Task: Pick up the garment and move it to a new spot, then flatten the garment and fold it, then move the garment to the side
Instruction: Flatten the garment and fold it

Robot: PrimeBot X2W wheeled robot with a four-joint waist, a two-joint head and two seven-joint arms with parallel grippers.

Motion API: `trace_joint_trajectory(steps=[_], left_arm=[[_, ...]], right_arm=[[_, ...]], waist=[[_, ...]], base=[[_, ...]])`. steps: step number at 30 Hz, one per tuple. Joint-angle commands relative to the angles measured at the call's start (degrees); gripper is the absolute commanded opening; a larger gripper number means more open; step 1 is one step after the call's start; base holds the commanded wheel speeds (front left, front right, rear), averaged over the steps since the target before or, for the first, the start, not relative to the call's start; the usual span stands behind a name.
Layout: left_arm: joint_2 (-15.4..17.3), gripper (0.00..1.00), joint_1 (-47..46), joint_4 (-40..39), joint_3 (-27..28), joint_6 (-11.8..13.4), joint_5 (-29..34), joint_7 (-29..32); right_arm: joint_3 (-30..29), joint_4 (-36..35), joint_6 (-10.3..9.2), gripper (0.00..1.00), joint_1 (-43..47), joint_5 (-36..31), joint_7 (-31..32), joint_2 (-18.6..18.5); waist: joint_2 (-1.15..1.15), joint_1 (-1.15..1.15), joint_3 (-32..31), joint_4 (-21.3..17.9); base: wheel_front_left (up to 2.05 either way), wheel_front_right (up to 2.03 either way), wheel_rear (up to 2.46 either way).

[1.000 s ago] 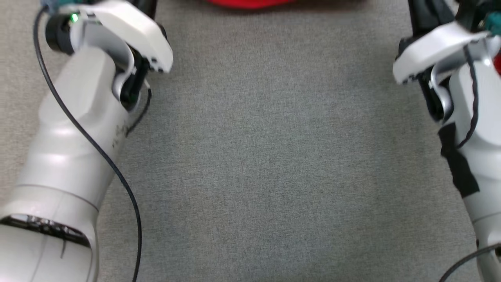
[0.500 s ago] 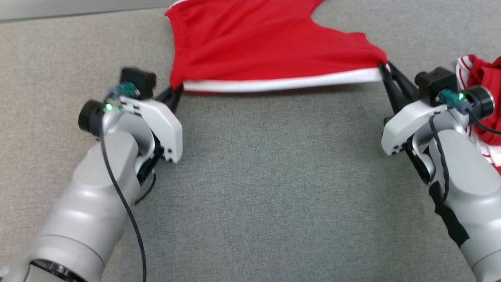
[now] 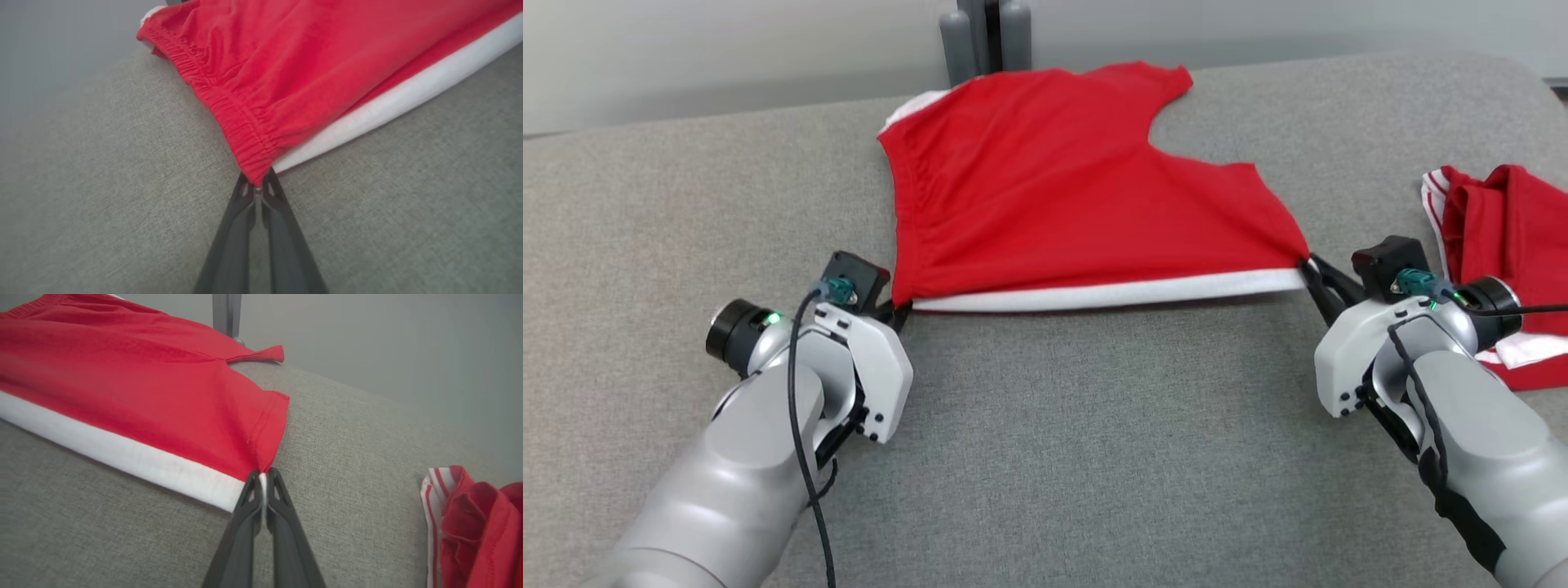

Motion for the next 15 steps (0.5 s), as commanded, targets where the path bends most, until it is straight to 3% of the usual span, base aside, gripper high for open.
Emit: trace_joint_trajectory(steps=[1, 15], left_arm=[[0.8, 0.00, 1.2, 0.3, -0.4, 0.1, -0.4, 0.4], [3.7, 0.00, 7.5, -4.9, -7.5, 0.1, -4.4, 7.2]], right_arm=[[1.1, -0.1, -0.03, 0.00, 1.2, 1.3, 0.7, -1.3], [20.2, -10.9, -0.04, 0.00, 4.4, 18.9, 13.7, -10.6]], waist=[[0.00, 0.00, -1.2, 0.0], [0.00, 0.00, -7.8, 1.2]], base=[[0.00, 0.00, 0.00], [0.00, 0.00, 0.00]])
